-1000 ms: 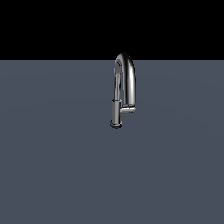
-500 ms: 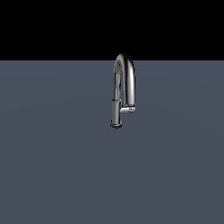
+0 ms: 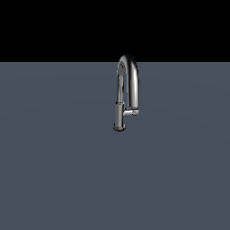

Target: Turn on the faucet by rotating a designated handle.

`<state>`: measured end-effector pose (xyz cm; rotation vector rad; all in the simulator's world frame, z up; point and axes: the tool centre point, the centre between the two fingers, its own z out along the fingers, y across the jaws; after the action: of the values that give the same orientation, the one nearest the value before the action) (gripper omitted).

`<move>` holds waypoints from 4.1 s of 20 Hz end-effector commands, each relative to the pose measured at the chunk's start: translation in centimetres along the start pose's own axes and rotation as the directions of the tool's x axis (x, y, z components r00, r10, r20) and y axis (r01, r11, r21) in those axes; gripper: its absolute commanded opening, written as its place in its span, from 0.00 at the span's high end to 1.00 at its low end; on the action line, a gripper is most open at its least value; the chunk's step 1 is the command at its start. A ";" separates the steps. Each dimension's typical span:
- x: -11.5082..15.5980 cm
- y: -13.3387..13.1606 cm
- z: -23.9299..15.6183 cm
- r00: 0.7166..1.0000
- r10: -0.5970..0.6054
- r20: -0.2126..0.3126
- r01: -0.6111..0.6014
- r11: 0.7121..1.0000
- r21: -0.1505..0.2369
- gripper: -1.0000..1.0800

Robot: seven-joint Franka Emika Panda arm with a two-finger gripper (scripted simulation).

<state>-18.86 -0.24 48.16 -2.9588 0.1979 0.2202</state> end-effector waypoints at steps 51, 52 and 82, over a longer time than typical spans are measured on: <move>27.9 5.7 13.0 0.554 0.295 0.778 -0.721 0.638 0.271 1.00; 28.3 5.9 13.5 0.536 0.292 0.792 -0.735 0.623 0.268 1.00; 33.9 8.6 26.1 0.168 0.153 0.974 -0.941 0.320 0.112 1.00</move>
<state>9.57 -8.13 16.07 -1.3461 1.1089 1.3334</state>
